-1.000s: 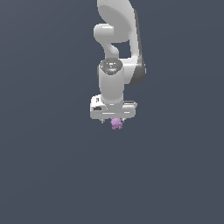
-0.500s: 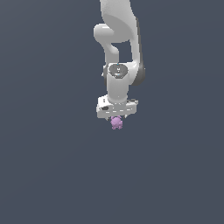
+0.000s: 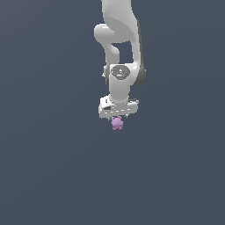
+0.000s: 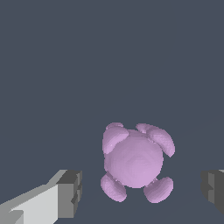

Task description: Pick up the object and move it to a goal position.

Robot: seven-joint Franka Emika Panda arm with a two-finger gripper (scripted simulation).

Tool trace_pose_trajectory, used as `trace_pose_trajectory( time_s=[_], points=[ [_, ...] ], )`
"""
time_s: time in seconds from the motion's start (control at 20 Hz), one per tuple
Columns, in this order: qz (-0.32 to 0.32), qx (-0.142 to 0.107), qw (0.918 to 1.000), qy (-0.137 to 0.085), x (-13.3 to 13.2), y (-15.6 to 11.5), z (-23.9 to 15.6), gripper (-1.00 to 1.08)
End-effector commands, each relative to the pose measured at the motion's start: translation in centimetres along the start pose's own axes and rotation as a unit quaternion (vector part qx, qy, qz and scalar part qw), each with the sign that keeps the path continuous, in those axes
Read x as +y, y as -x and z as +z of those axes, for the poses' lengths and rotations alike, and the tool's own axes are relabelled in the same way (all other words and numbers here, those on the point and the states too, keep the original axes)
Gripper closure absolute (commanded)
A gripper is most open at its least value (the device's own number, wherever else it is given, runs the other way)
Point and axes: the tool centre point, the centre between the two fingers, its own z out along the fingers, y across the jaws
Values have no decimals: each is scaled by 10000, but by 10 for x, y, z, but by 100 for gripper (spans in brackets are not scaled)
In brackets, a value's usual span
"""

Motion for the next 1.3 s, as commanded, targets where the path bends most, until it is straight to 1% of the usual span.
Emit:
trace_pose_trajectory(
  time_s=[0.0,0.5,0.75,0.8,1.25],
  points=[
    [1,0,10000,0,0,0,3,-92],
    [-13,1,10000,2,0,2,43,-92],
    [-16,1,10000,3,0,1,50,-92],
    [-16,1,10000,3,0,1,50,108],
    [-16,1,10000,3,0,1,50,108]
  ],
)
